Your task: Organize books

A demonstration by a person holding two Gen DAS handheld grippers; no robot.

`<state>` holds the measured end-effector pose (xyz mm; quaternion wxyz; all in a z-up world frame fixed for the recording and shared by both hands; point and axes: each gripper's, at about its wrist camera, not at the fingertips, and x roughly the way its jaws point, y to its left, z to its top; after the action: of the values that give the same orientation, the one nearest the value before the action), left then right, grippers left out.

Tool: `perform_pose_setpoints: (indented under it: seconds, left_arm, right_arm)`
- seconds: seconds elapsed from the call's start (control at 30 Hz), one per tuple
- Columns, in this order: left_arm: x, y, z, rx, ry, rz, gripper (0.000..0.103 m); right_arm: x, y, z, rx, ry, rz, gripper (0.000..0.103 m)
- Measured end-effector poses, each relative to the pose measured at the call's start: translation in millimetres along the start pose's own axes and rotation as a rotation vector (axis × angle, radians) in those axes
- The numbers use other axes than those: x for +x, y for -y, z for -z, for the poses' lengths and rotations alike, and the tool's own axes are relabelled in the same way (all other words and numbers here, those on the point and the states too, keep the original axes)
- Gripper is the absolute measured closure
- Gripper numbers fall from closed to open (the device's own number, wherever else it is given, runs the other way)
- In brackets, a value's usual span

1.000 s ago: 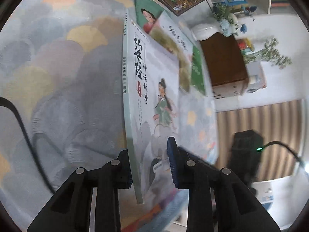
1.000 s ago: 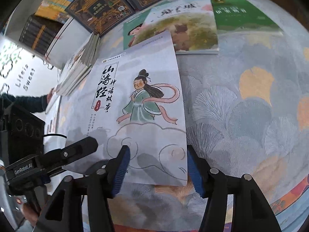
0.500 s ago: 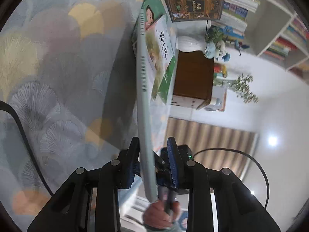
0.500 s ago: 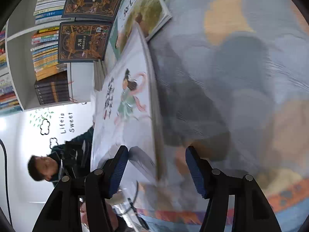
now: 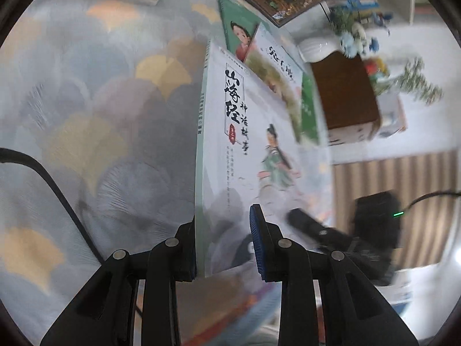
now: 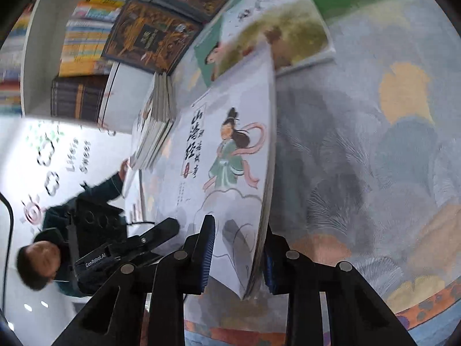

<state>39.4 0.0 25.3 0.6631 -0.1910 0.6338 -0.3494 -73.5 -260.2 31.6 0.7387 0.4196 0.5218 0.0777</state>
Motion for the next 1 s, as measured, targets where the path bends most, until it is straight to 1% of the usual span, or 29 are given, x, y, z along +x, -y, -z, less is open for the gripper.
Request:
perform_pose_setpoints:
  seconds: [0.1, 0.13, 0.17, 0.2, 0.23, 0.3, 0.4, 0.47, 0.5, 0.53, 0.67, 0.77, 0.83, 0.93, 1.0]
  left_arm:
    - [-8.8, 6.7, 3.3, 0.08, 0.047, -0.075, 0.078]
    - [-12.2, 8.6, 3.2, 0.097, 0.064, -0.089, 0.078]
    - [-17.1, 10.3, 3.6, 0.117, 0.084, -0.104, 0.078]
    - [-22.8, 11.9, 3.4, 0.139, 0.103, -0.122, 0.078]
    - [-28.1, 13.6, 2.1, 0.154, 0.117, -0.133, 0.078]
    - [-43.2, 13.3, 0.6, 0.165, 0.153, -0.111, 0.078]
    - [-65.3, 12.6, -3.6, 0.154, 0.21, -0.065, 0.078]
    - [-77.3, 13.4, -7.2, 0.166, 0.24, -0.072, 0.078]
    - [-80.7, 13.0, -7.6, 0.168, 0.249, -0.075, 0.078]
    - [-85.9, 12.0, -9.7, 0.167, 0.262, -0.075, 0.078]
    - [-106.8, 7.3, -17.3, 0.152, 0.314, -0.04, 0.078]
    - [-122.7, 6.5, -23.5, 0.144, 0.351, -0.017, 0.078]
    - [-132.3, 4.6, -29.3, 0.128, 0.371, 0.011, 0.076]
    - [-138.5, -2.0, -37.8, 0.103, 0.383, 0.047, 0.074]
    - [-137.2, -6.0, -42.1, 0.103, 0.372, 0.051, 0.074]
  right_arm:
    - [0.9, -26.6, 5.5, -0.146, 0.014, 0.1, 0.074]
    - [2.4, -42.4, 10.6, -0.226, 0.012, 0.131, 0.074]
    - [2.4, -42.4, 10.6, -0.226, 0.012, 0.131, 0.074]
    - [4.3, -59.4, 15.9, -0.309, 0.01, 0.156, 0.074]
    - [4.3, -59.4, 15.9, -0.309, 0.01, 0.156, 0.074]
    - [5.2, -74.8, 22.5, -0.388, 0.012, 0.179, 0.074]
    - [5.3, -90.9, 26.3, -0.447, 0.011, 0.172, 0.074]
    - [4.4, -104.1, 25.7, -0.492, 0.019, 0.159, 0.074]
    - [3.5, -117.7, 21.8, -0.517, 0.023, 0.139, 0.074]
    - [3.5, -117.7, 21.8, -0.517, 0.023, 0.139, 0.074]
    - [12.0, -139.2, 10.9, -0.546, 0.013, 0.125, 0.074]
    - [12.7, -154.9, 4.3, -0.574, 0.007, 0.1, 0.074]
    - [10.7, -167.7, -1.2, -0.597, 0.014, 0.084, 0.073]
    - [8.4, -187.4, -10.1, -0.625, 0.032, 0.054, 0.071]
    - [11.0, -195.1, -16.2, -0.64, 0.021, 0.054, 0.07]
